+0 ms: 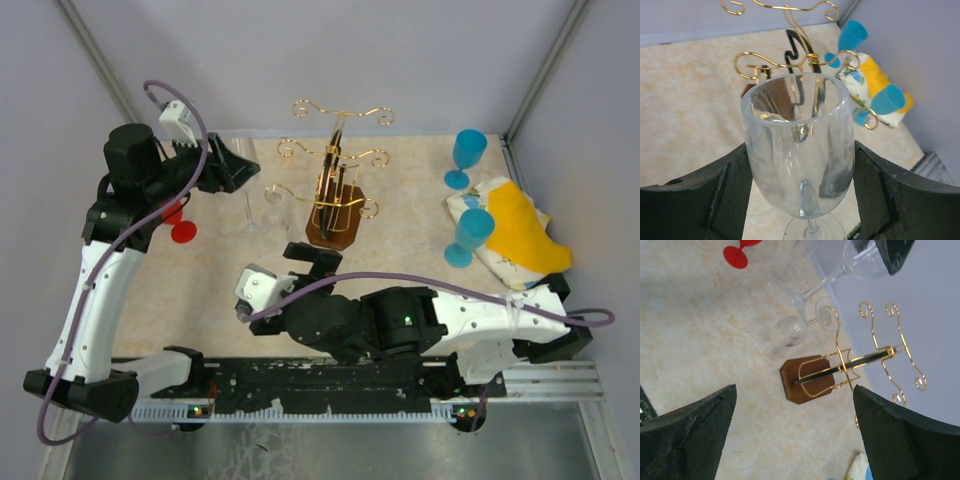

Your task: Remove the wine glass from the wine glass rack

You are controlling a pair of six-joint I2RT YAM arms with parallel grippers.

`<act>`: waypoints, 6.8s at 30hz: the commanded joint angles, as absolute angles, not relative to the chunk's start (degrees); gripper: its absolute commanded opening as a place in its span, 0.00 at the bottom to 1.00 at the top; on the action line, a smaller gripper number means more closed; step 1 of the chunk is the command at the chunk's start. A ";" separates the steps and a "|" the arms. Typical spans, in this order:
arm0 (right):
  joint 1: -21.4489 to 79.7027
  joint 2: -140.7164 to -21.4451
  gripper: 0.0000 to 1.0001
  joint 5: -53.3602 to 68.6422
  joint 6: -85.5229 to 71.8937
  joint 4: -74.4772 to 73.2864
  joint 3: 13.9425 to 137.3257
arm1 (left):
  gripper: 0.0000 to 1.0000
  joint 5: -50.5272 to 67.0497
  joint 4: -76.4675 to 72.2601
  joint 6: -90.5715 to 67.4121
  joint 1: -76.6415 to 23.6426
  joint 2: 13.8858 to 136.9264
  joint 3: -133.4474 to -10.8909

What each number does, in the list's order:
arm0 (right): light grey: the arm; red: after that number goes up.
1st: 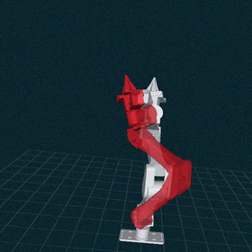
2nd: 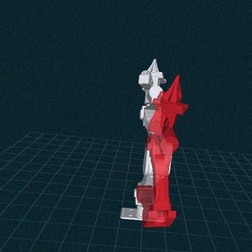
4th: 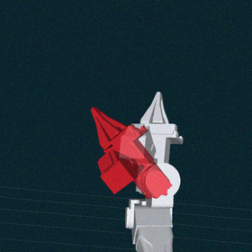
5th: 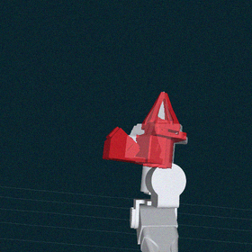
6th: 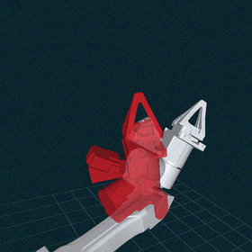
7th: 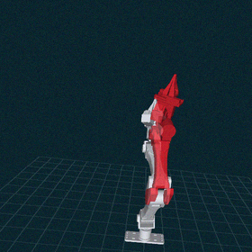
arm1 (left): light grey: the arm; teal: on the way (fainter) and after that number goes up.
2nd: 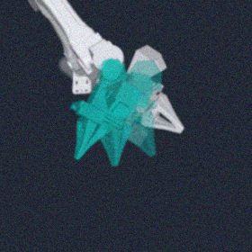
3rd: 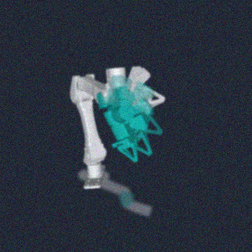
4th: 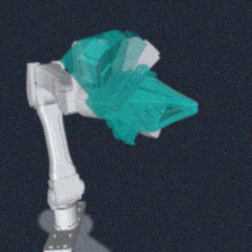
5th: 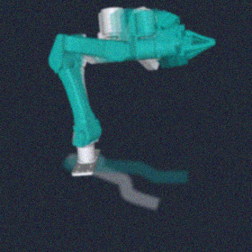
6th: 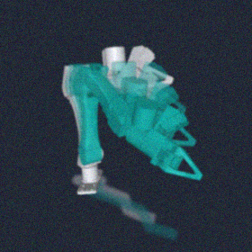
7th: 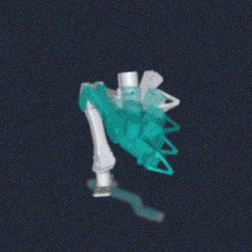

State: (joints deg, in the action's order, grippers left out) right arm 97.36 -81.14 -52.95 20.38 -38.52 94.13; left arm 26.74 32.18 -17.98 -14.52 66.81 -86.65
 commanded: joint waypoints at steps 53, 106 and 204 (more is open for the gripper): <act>89.96 -66.82 0.99 -45.26 2.52 -41.62 85.48 | 0.45 -4.06 -45.11 -3.99 -5.92 49.56 -16.10; 74.80 -67.86 0.90 -29.70 -9.31 -46.33 90.49 | 0.97 -36.01 -68.38 6.66 -24.99 64.41 -7.99; 46.14 -92.76 0.30 0.24 -55.23 -15.04 92.14 | 0.95 -22.53 -12.70 -4.99 -25.18 34.11 -28.94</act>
